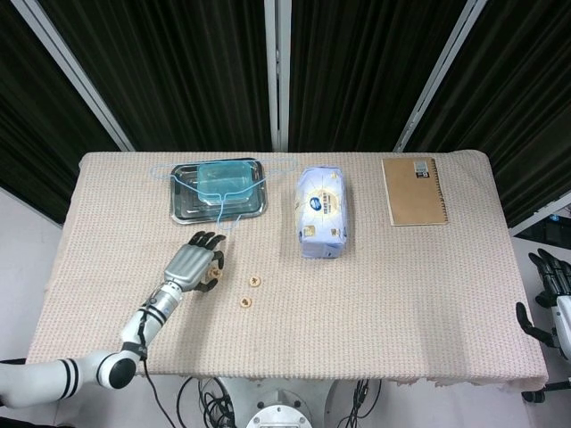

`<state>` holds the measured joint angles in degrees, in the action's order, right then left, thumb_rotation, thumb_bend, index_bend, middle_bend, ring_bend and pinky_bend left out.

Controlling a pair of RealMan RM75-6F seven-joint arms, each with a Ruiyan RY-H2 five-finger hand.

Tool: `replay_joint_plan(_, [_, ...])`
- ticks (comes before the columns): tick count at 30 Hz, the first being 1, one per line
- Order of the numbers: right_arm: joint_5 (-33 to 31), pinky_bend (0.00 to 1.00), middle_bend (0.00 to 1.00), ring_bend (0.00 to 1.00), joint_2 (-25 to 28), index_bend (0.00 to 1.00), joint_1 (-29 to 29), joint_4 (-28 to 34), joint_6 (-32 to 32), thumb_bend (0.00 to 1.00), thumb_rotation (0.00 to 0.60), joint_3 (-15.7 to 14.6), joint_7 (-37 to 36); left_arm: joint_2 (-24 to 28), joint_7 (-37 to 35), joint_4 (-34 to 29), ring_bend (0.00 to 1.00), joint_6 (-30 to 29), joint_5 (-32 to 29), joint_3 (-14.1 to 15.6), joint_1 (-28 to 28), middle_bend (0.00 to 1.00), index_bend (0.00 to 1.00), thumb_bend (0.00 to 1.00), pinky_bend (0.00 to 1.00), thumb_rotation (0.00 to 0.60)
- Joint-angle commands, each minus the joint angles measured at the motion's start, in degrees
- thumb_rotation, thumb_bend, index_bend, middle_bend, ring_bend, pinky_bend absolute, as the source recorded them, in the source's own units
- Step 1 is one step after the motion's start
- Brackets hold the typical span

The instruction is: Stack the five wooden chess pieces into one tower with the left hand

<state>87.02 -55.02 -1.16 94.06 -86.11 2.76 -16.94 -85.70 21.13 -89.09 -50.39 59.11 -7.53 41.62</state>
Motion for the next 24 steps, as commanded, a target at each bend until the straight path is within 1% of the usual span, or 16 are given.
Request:
replay_joint_plan(1, [0.0, 0.00, 0.00, 0.00, -0.1, 0.00, -0.1, 0.0, 0.1, 0.41, 0.600, 0.0, 0.2, 0.2, -0.5, 0.1, 0.00, -0.1, -0.1, 0.0, 0.0, 0.07, 0.50, 0.31, 0.00, 0.600])
replay_joint_plan(9, [-0.1, 0.00, 0.00, 0.00, -0.2, 0.00, -0.2, 0.3, 0.4, 0.41, 0.600, 0.0, 0.9, 0.8, -1.7, 0.2, 0.00, -0.4, 0.5, 0.5, -0.2, 0.07, 0.50, 0.31, 0.00, 0.600])
replay_joint_plan(24, [-0.3, 0.00, 0.00, 0.00, -0.1, 0.00, -0.4, 0.2, 0.8, 0.41, 0.600, 0.0, 0.9, -0.4, -3.5, 1.9, 0.00, -0.8, 1.4, 1.0, -0.1, 0.07, 0.50, 0.31, 0.00, 0.600])
